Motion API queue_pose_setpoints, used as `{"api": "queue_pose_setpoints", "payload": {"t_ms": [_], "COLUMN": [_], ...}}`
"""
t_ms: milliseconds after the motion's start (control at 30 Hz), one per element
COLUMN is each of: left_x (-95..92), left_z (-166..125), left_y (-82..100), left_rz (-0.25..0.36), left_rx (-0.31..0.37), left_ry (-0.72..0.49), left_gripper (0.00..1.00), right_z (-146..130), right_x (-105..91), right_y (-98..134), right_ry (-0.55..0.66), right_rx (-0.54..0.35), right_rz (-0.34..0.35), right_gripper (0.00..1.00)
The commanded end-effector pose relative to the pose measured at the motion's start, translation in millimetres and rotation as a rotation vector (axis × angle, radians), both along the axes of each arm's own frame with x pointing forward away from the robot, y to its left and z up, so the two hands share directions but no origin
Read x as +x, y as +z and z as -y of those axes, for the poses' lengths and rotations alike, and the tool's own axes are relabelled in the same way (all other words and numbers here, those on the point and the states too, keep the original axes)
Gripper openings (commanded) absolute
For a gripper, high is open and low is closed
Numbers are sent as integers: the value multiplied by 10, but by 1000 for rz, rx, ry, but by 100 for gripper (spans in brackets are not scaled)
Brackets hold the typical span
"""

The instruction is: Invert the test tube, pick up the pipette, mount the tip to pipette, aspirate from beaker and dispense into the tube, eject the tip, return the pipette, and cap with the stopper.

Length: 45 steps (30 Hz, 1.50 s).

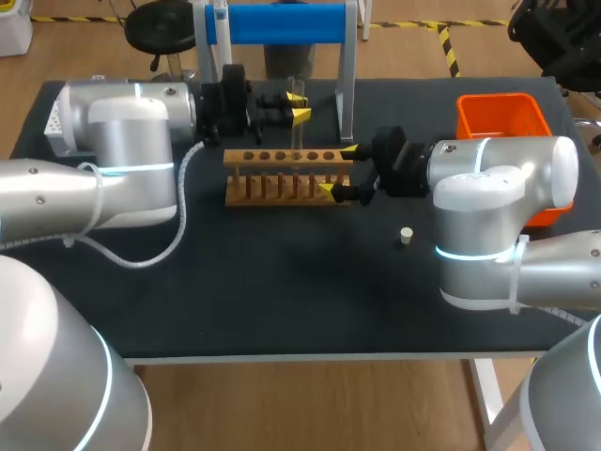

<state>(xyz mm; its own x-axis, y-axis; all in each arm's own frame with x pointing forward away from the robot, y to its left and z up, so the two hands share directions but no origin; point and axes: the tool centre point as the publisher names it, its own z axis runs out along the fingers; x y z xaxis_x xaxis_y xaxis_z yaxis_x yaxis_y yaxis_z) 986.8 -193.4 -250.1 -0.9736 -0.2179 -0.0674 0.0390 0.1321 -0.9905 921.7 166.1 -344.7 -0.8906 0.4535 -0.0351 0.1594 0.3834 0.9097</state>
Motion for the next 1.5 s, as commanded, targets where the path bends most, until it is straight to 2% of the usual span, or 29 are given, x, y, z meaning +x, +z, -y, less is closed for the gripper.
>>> {"api": "queue_pose_setpoints", "payload": {"t_ms": [33,1500], "left_x": [3,44], "left_z": [12,2], "left_y": [-44,-231], "left_rz": [4,-28], "left_rx": [-9,-38], "left_ry": [4,-18], "left_gripper": [0,0], "right_z": [-5,-5], "right_x": [1,1], "right_y": [-7,-7], "right_ry": [0,0], "right_rx": [0,0], "right_rz": [1,1], "right_gripper": [100,100]}}
